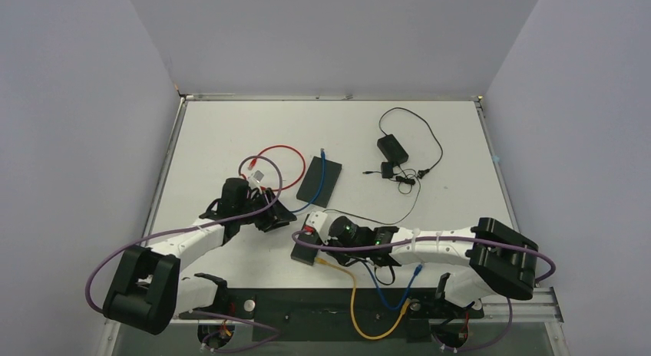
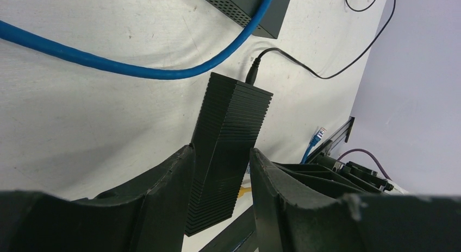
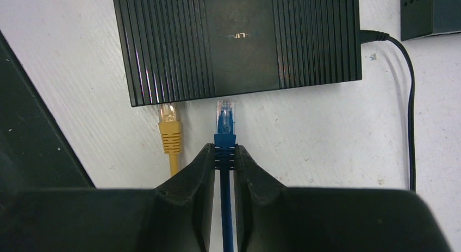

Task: Insert the plug into the switch port
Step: Insert the connector into the switch port.

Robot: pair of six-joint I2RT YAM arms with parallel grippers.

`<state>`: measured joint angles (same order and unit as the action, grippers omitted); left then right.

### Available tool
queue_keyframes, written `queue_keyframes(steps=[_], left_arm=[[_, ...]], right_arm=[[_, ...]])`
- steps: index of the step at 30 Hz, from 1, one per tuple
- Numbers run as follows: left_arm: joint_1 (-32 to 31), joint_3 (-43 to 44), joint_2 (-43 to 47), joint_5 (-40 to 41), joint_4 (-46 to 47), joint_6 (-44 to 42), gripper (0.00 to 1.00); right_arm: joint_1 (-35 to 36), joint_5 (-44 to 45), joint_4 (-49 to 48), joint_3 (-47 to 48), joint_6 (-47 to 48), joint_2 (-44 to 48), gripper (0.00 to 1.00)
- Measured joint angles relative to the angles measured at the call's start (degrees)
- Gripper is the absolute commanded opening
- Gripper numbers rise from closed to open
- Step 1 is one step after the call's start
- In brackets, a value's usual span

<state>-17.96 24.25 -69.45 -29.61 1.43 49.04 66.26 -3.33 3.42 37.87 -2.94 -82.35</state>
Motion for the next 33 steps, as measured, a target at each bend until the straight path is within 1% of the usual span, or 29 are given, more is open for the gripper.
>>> queue_keyframes(steps=[6,13,33], left_arm=[[-0.42,0.0,-1.81,-0.52,1.6,-0.26,0.39],[-2.51,0.0,-4.63,-1.29,2.32,-0.66,0.39],[-5.2,0.37,-7.98,-1.97,4.17,-1.27,0.38]], right_arm=[[0.98,3.89,-2.25,-0.72,-1.07,-0.74,0.0],[1.29,8.0,-4.9,-1.7,-1.68,-1.03,0.0],[3.23,8.61,-8.59,-2.97,-1.9,-2.78,0.0]])
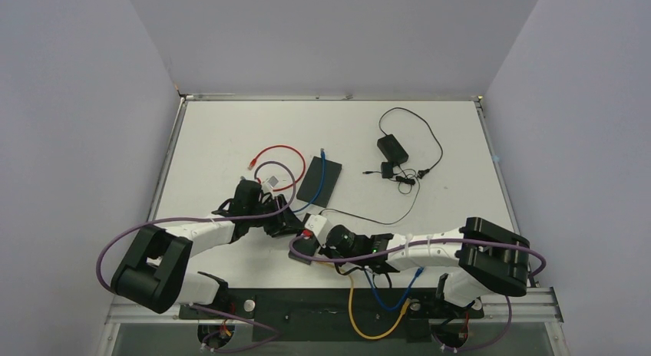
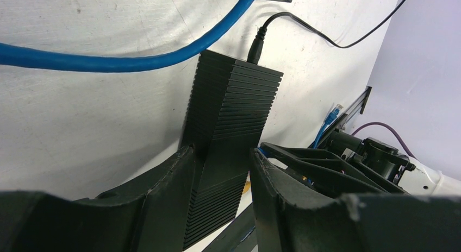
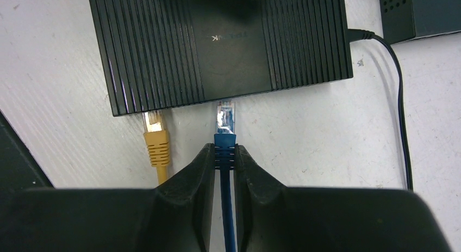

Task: Insert the plug into the switch port
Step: Insert the connector into the switch port.

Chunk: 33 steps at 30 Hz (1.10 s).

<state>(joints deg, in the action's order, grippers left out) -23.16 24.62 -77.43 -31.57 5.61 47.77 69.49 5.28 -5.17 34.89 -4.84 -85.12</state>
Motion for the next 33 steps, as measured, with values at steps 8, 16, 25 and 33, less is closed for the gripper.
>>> queue_keyframes(steps=[8,16,25,33], left_arm=[[-0.52,0.02,-0.39,0.04,0.68,-0.15,0.38],[-1.01,0.07,-1.25,0.09,1.09,-0.46,0.37],[-1.31,0.09,-1.57,0.09,1.11,-0.46,0.37],[-1.55,0.26,-1.9,0.11,1.11,-0.48,0.36]], right_arm=[[0.44,0.76,-1.81,-1.18,-0.28,0.0,0.0],[0.92,2.51,-2.12,-1.62,-0.37,0.28,0.0],[1.11,2.91,-2.05,-2.12,-0.37,2.12,0.0],[1.11,2.89,-2.91,-2.8,-0.42,2.12,0.0]])
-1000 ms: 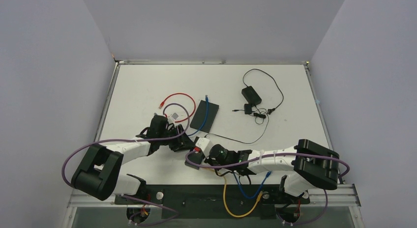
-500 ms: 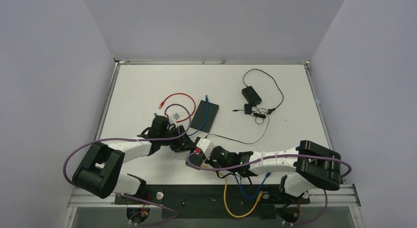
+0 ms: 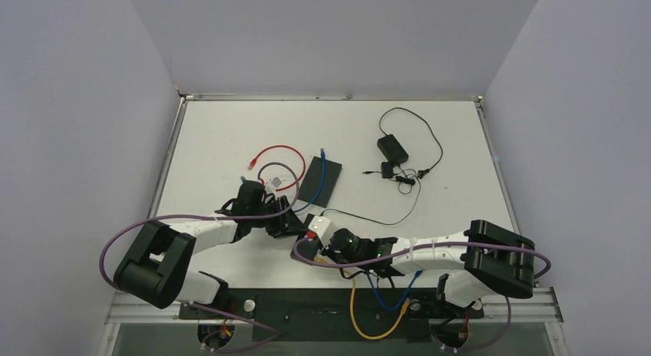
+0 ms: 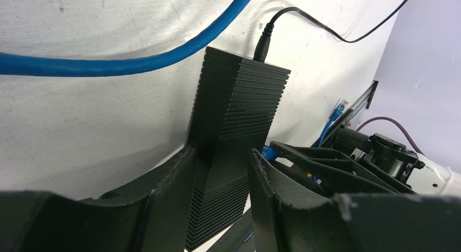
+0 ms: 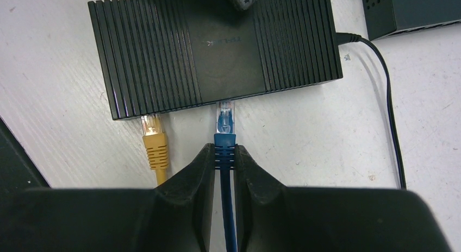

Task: Insert the plug into the switch port
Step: Insert the connector into the switch port.

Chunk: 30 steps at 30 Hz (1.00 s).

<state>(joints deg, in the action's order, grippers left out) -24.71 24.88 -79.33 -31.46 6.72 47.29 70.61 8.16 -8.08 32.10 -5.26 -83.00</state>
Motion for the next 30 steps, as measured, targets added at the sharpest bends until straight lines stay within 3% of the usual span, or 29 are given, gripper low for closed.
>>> queue_keyframes(steps=[30], left_arm=[[-0.39,2.54,1.07,2.84,-4.79,-2.8,0.36]], right_arm=[[0.74,-0.85,-4.07,-2.25,-2.56,-0.02,0.0]])
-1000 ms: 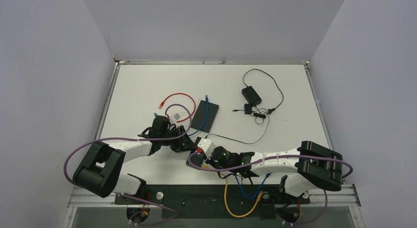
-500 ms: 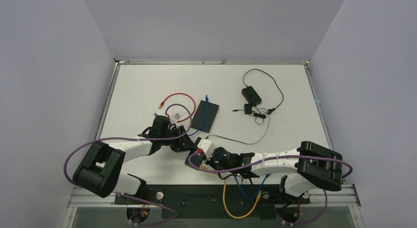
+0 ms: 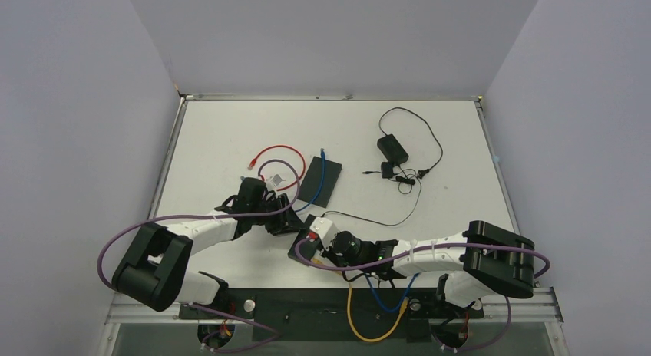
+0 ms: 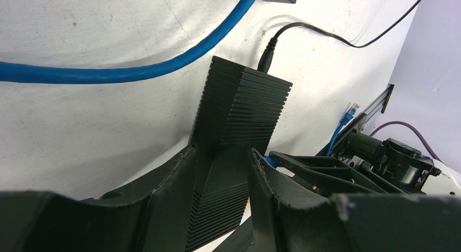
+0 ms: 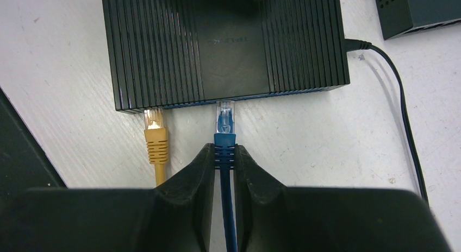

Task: Insert the plug into the switch port
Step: Insert the connector into the switch port.

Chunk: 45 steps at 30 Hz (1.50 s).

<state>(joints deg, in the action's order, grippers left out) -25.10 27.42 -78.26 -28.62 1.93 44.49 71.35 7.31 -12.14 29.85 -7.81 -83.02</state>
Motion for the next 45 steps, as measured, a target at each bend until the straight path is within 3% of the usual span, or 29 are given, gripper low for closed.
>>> queue_keyframes(steps=[45], left_arm=[[-0.2,-2.89,2.4,0.13,-0.44,-1.25,0.36]], right_arm=[[1.88,1.9,-3.13,0.7,-1.36,-1.95,0.0]])
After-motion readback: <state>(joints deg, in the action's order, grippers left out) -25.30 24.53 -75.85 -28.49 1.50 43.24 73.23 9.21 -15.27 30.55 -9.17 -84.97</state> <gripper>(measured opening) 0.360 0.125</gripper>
